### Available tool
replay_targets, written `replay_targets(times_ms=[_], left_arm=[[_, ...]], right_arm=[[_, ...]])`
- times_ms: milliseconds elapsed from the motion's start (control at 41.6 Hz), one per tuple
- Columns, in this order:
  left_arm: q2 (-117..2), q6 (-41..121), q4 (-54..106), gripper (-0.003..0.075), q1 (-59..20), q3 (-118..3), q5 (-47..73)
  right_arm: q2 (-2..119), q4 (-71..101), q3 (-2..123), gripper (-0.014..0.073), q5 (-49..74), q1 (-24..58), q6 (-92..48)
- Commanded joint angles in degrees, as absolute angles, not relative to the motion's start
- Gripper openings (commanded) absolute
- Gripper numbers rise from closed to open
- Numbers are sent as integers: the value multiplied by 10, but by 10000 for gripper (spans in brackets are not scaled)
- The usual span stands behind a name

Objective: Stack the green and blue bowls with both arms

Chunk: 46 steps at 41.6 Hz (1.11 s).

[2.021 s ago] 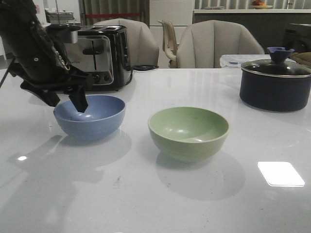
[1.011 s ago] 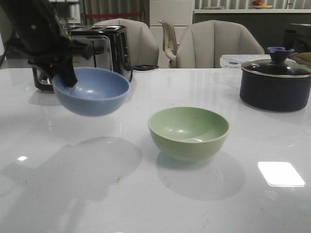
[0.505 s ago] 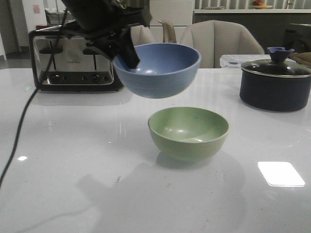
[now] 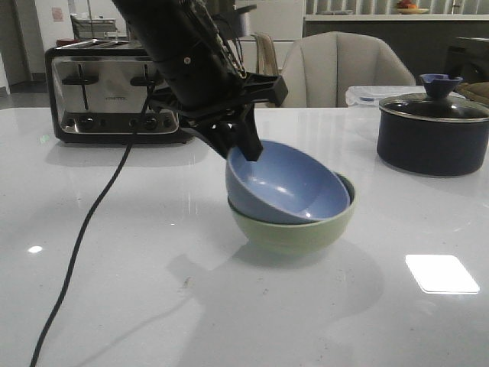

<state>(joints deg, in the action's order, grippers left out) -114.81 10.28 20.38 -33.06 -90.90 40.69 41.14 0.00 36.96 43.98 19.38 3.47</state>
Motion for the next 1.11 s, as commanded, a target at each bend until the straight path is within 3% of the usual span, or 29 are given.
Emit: replay_targets(times_ms=[0, 72, 553, 1083], left_arm=[[-1120, 104, 234, 470, -334, -929, 389], [-1119, 104, 234, 525, -334, -929, 389], [-975, 106, 181, 509, -334, -916, 423], [-630, 107, 143, 509, -334, -605, 393]], right_arm=[[409, -4, 385, 420, 406, 193, 32], [409, -4, 385, 420, 406, 193, 32], [409, -4, 385, 420, 406, 193, 32], [409, -4, 385, 420, 406, 193, 32]])
